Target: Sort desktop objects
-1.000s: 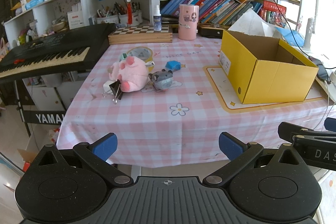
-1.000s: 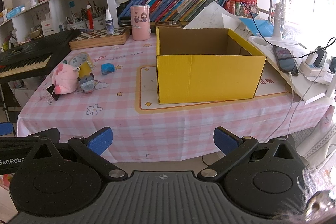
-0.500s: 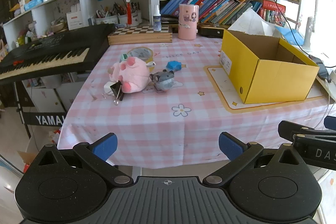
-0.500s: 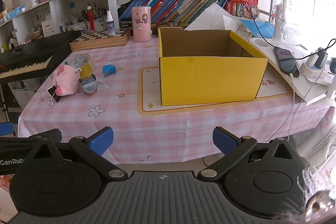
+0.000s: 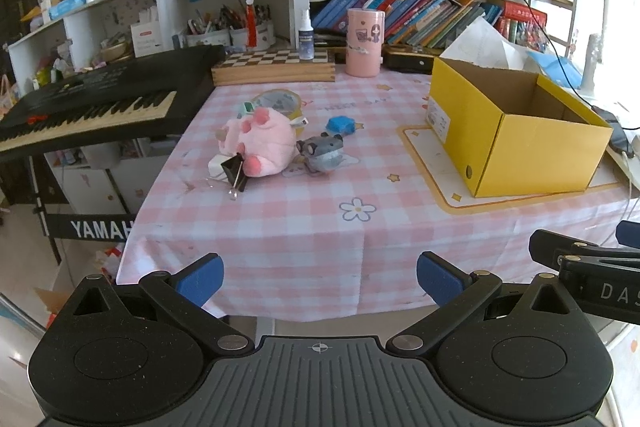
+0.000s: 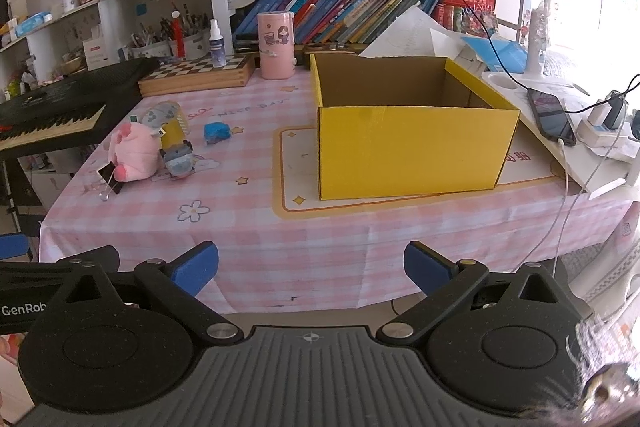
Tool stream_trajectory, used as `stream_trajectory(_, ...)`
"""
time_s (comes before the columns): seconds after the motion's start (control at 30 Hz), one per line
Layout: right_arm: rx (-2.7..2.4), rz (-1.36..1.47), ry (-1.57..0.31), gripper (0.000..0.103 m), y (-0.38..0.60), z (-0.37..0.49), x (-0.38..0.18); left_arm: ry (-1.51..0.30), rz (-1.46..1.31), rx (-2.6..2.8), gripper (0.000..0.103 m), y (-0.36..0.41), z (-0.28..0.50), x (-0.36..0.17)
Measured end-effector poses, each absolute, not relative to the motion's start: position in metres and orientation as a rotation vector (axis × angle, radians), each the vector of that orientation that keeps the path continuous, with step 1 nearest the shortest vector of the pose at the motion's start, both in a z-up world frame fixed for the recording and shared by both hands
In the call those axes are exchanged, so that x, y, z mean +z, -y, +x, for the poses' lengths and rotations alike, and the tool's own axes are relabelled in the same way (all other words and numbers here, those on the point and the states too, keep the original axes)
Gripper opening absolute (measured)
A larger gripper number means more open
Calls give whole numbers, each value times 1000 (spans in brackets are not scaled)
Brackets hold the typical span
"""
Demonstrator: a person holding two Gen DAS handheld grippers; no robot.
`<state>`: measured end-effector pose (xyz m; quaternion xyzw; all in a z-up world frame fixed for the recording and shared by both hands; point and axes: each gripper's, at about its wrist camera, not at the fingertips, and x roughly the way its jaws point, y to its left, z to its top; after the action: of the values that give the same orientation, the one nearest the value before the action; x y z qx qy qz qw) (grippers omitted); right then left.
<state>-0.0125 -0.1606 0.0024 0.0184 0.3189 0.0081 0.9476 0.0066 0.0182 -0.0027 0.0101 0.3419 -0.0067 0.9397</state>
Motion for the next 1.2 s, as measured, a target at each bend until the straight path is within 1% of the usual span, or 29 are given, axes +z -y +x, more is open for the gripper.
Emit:
stream_trajectory(0.97,58,28,-641,97,138,-12,-2,-687,10,10,103,-43,5,-3)
stream_trajectory(1.2,90,25,-635,92,124,-14,-1,-680,-2,27,103,-55,1,-2)
